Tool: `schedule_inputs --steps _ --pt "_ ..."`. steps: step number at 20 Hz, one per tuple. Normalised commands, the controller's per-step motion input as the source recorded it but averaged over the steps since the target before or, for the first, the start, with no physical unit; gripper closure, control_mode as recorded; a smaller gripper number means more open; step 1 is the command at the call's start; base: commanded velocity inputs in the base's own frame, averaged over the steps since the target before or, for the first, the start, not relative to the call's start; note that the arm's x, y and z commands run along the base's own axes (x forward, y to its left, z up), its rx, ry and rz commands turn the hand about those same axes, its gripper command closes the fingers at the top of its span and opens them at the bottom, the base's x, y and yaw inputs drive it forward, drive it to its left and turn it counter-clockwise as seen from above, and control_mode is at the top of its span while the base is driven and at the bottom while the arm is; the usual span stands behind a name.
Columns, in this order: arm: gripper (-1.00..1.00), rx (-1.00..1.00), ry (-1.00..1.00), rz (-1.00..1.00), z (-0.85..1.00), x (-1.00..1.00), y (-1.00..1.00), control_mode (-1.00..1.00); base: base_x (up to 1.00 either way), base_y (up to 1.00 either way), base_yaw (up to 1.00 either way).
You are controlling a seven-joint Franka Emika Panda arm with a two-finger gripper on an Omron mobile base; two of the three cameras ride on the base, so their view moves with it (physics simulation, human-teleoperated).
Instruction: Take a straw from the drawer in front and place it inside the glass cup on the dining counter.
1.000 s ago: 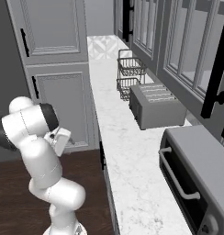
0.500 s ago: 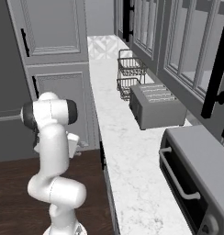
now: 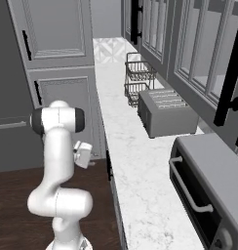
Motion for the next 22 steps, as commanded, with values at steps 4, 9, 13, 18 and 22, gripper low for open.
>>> schedule_inputs --steps 4,9,13,18,22 --pt "-1.0 0.0 0.1 0.13 -0.3 0.31 -0.24 -1.0 0.0 0.0 0.0" --pt "-1.0 0.0 0.1 0.11 -0.32 0.15 -0.17 -1.0 0.0 0.0 0.0" --pt "-1.0 0.0 0.05 0.08 -0.14 0.15 -0.16 -1.0 0.0 0.0 0.0" --pt "-1.0 0.0 0.08 0.08 -0.21 0.31 -0.16 -1.0 0.0 0.0 0.0" --pt "-1.0 0.0 0.11 0.08 -0.3 0.36 -0.17 -1.0 0.0 0.0 0.0"
